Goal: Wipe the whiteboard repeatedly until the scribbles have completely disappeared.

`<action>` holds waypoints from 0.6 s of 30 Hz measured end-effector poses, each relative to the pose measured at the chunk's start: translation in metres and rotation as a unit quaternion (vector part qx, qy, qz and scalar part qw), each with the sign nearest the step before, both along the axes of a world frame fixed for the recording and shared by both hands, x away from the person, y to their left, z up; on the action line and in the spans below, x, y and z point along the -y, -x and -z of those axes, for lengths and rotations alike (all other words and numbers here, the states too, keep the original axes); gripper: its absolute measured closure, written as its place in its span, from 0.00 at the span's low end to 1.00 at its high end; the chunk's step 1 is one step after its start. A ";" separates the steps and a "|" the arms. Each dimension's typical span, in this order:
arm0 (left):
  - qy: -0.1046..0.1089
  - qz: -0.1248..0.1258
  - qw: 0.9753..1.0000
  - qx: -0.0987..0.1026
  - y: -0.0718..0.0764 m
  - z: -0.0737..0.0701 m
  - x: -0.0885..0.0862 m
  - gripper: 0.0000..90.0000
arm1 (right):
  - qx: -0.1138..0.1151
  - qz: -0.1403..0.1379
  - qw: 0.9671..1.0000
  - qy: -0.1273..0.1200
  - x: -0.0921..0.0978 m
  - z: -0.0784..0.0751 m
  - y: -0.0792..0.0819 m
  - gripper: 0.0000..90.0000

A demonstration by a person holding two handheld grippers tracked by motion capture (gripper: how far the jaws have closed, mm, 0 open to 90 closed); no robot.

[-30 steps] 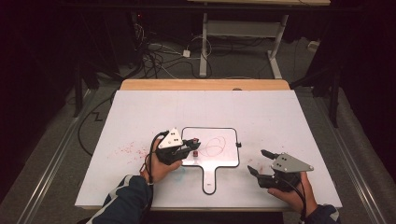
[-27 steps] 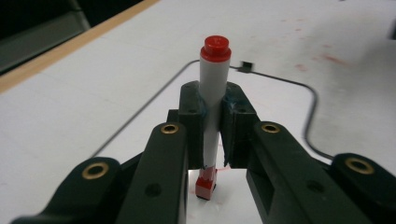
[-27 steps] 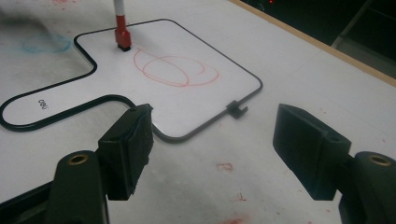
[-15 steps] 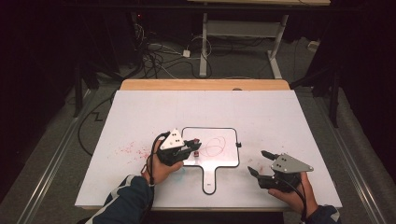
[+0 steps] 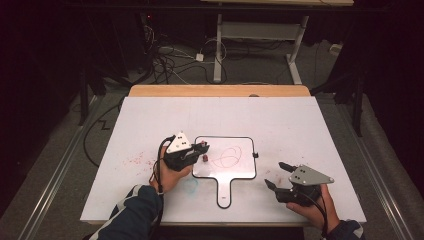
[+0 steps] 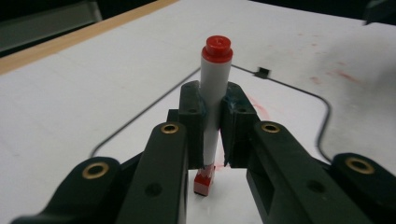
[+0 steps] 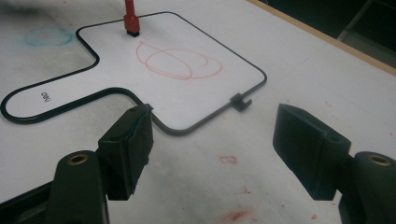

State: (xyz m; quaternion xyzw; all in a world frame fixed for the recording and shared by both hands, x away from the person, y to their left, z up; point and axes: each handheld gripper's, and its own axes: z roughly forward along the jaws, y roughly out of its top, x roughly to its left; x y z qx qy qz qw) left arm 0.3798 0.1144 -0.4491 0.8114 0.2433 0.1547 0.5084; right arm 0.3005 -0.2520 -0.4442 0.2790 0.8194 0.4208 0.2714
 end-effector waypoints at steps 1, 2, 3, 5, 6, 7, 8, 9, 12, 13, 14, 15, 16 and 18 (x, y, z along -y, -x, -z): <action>-0.006 0.005 1.000 0.006 0.002 -0.001 0.004 0.88 | -0.001 0.001 1.000 -0.001 0.000 0.000 0.000 0.33; -0.010 0.010 1.000 0.009 0.003 -0.001 0.008 0.88 | -0.001 0.002 1.000 -0.003 0.000 0.000 0.000 0.33; -0.013 0.010 1.000 0.015 0.002 -0.001 0.012 0.88 | -0.001 0.002 1.000 -0.003 0.000 0.000 0.000 0.33; -0.003 0.003 1.000 0.013 -0.006 0.000 0.013 0.88 | -0.002 0.001 1.000 -0.002 0.000 0.000 0.000 0.33; 0.002 -0.004 1.000 0.011 -0.010 0.001 0.011 0.88 | -0.001 -0.001 1.000 0.000 -0.001 0.000 0.000 0.33; 0.003 -0.013 1.000 0.014 -0.014 0.002 0.010 0.88 | -0.001 -0.001 1.000 -0.001 -0.002 0.000 0.001 0.33; 0.006 -0.020 1.000 0.014 -0.017 0.002 0.009 0.88 | -0.002 -0.002 1.000 -0.001 -0.002 0.000 0.001 0.33; 0.015 -0.024 1.000 0.009 -0.020 0.004 0.007 0.88 | -0.002 -0.002 1.000 -0.001 -0.002 0.000 0.001 0.33; 0.032 -0.021 0.999 -0.001 -0.020 0.006 0.009 0.88 | -0.006 -0.002 1.000 -0.002 -0.001 0.001 -0.001 0.33; 0.029 -0.015 0.999 0.000 -0.017 0.005 0.012 0.88 | -0.005 -0.003 1.000 -0.002 0.000 0.001 -0.001 0.33; 0.027 -0.007 1.000 -0.001 -0.014 0.005 0.015 0.88 | -0.007 -0.002 1.000 -0.004 0.000 0.001 -0.001 0.33; 0.032 0.002 0.999 -0.006 -0.011 0.005 0.018 0.88 | -0.007 -0.002 1.000 -0.004 0.000 0.001 -0.001 0.33; 0.029 0.012 0.999 -0.005 -0.007 0.005 0.022 0.88 | -0.007 -0.002 1.000 -0.004 0.000 0.001 -0.001 0.33; 0.018 0.028 0.999 0.004 0.002 0.003 0.030 0.88 | -0.008 -0.003 1.000 -0.005 -0.001 0.001 0.000 0.33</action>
